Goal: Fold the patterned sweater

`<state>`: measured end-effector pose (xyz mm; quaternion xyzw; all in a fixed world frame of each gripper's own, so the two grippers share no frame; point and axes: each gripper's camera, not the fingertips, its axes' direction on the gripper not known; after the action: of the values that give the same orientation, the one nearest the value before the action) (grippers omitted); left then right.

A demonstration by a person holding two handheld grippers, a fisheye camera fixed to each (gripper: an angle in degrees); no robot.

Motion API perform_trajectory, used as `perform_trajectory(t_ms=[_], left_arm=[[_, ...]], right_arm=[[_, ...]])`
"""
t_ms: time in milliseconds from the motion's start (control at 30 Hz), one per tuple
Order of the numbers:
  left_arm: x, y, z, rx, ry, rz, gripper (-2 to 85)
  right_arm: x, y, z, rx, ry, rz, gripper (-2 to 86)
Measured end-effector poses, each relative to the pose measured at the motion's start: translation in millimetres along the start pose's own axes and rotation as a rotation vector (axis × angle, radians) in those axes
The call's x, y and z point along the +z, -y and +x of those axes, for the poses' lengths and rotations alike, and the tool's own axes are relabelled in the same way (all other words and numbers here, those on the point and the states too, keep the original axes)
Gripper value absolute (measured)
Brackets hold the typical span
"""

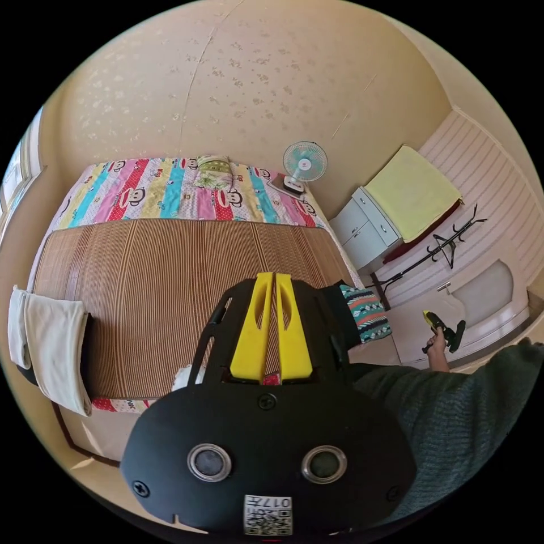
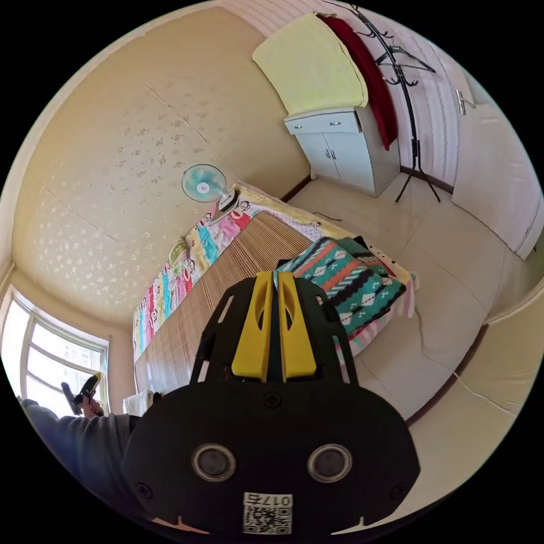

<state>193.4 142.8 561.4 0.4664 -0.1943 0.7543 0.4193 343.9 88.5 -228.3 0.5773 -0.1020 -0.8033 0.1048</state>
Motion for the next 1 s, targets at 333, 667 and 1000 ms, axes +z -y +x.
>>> perform_trajectory(t_ms=[333, 667, 1000], left_arm=[[18, -59, 1, -0.068, 0.09, -0.045, -0.6], [44, -51, -32, -0.127, 0.137, -0.101, -0.6], [73, 9, -104, -0.293, -0.099, -0.036, -0.7]], right_arm=[[175, 108, 87, -0.083, -0.151, -0.343, 10.2], [281, 116, 179, -0.001, -0.224, -0.536, 9.0], [233, -3, 93, -0.393, 0.147, -0.499, 4.0]])
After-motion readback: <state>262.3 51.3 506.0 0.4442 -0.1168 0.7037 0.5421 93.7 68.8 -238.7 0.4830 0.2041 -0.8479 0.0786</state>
